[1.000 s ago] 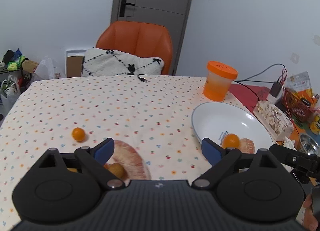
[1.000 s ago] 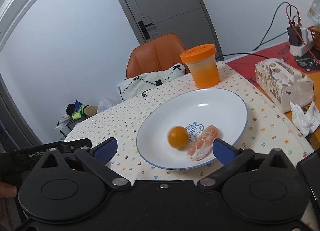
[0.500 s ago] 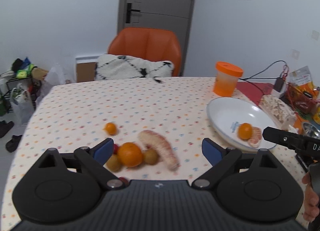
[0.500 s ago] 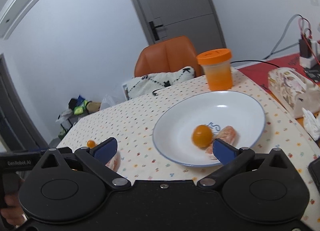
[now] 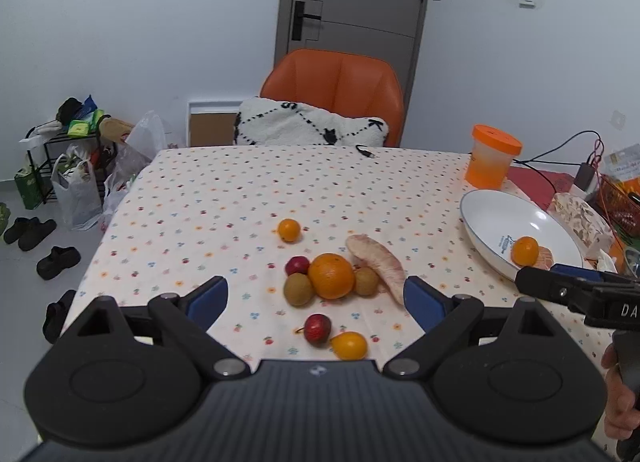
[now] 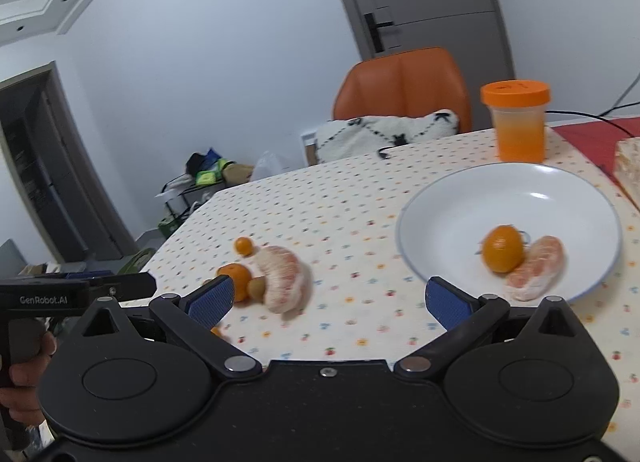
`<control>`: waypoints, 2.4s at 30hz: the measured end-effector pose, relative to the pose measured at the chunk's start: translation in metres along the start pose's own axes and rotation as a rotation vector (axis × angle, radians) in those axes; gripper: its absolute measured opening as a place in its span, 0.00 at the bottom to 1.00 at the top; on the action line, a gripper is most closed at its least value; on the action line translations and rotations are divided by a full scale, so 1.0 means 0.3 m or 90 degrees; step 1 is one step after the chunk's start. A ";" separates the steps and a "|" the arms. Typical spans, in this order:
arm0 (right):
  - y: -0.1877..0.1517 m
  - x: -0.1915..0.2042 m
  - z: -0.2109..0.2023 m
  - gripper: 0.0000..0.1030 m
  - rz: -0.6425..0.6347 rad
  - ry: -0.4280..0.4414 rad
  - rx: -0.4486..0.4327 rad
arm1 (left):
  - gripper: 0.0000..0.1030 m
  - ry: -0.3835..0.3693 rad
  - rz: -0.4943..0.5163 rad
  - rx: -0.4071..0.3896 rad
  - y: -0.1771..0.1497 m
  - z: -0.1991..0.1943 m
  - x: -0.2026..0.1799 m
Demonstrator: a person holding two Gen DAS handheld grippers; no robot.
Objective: Organize fruits
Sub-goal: 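Withdraw both open grippers from the plate back to the fruit cluster, then grasp the small tangerine with the right gripper while the left gripper grasps the red plum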
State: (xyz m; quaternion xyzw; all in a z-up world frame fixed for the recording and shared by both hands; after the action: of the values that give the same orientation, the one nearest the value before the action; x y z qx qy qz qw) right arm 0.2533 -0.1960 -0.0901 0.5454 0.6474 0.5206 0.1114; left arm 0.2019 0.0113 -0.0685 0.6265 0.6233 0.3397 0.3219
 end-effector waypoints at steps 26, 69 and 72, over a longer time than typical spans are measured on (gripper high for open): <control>-0.142 0.223 0.176 0.59 -0.047 0.065 0.128 | 0.91 0.005 -0.084 0.026 -0.112 0.047 0.200; -0.104 0.099 0.143 0.21 -0.026 -0.031 0.102 | 0.29 -0.146 -0.057 0.072 -0.151 0.217 -0.003; -0.086 0.069 0.124 0.21 -0.014 -0.045 0.086 | 0.21 -0.135 -0.050 0.076 -0.145 0.220 -0.016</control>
State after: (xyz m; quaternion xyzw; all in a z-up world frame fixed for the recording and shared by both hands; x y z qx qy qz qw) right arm 0.2568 -0.1548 -0.1179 0.5629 0.6823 0.4549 0.1030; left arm 0.2321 0.0085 -0.1418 0.6521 0.6289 0.2211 0.3610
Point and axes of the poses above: each gripper's, at about its wrist camera, not at the fingertips, and z roughly the way its jaws point, x to its left, y to its top, the point moved 9 cm from there along z, roughly the way its jaws point, and after that the axes turned 8 degrees about z, right-handed, at the moved point
